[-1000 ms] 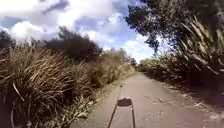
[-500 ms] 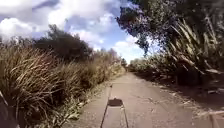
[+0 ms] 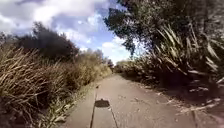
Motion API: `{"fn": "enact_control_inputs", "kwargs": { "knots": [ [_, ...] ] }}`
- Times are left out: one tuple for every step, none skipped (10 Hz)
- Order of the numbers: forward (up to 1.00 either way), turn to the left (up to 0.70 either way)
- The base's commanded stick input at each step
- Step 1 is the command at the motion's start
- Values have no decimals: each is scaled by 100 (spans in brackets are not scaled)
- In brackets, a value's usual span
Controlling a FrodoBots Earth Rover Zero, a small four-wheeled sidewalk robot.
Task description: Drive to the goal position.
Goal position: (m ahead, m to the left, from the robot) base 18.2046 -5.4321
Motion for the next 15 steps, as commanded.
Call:
{"fn": "enact_control_inputs", "kwargs": {
  "knots": [
    [0, 0],
    [0, 0],
    [0, 0],
    [0, 0],
    [0, 0],
    [0, 0],
    [0, 0],
    [23, 0],
    [69, 0],
    [70, 0],
    [70, 0],
    [70, 0],
    [70, 0],
    [70, 0],
    [70, 0]
  ]
}}
